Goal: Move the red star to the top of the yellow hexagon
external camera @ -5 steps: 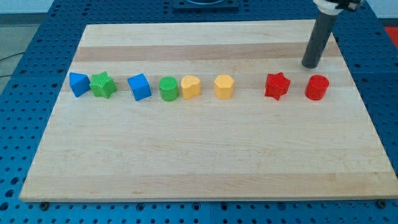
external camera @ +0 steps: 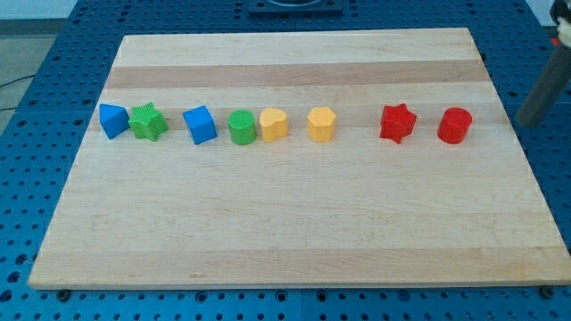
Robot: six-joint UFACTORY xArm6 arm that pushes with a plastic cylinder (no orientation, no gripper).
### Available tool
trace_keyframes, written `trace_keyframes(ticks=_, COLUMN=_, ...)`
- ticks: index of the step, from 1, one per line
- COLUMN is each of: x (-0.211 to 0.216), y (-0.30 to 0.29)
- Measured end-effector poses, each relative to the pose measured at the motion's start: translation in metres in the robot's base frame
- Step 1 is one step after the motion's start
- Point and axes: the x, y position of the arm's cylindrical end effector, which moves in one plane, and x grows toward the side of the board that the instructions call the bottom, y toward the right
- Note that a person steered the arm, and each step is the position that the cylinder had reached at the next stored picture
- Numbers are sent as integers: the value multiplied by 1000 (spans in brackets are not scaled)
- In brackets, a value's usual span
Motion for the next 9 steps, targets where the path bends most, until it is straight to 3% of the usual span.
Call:
trace_keyframes(ticks=2, x=-15, y=-107)
trace_keyframes(ticks=3, x=0, y=-117)
trace_keyframes(ticks=4, x=48, y=-125)
trace_keyframes(ticks=5, x=48, y=-203)
trace_keyframes(ticks=6, x=40, y=-243)
trace_keyframes(ticks=7, x=36, y=-225)
trace_keyframes(ticks=9, x=-12, y=-170)
